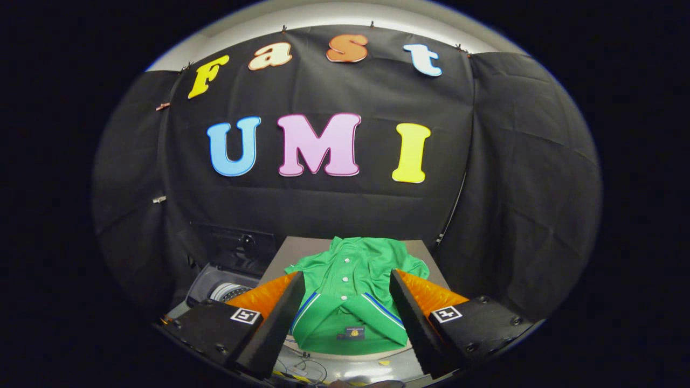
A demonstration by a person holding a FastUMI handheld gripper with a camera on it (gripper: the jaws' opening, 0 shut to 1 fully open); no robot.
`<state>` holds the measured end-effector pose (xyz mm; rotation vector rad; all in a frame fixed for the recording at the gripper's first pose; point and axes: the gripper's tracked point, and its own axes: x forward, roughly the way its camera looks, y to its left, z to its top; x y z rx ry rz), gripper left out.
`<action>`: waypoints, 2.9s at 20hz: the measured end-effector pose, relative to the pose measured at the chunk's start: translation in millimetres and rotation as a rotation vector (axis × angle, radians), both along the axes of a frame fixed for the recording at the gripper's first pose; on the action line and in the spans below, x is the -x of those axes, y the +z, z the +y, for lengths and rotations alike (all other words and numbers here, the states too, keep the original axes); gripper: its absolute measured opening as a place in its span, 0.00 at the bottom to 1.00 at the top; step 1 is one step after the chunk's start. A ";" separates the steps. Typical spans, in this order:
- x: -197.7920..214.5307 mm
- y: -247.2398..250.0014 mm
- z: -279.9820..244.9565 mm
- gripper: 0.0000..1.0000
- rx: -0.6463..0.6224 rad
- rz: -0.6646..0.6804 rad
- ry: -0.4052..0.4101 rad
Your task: Put the clothes into the washing machine and then close the washing machine lid.
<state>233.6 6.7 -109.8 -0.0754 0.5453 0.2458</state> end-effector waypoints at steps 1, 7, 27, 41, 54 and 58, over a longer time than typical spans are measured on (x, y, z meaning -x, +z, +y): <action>-11.6 -13.6 1.0 0.99 0.019 0.032 0.007; -73.7 -86.3 10.6 0.99 0.083 0.174 -0.016; -91.9 -81.2 13.4 0.15 -0.230 0.266 -0.124; -39.2 51.2 193.0 0.14 -0.344 0.157 0.093; 15.4 -22.6 393.8 0.14 -0.333 0.232 0.259; 16.7 -78.2 419.8 0.14 -0.274 0.246 0.260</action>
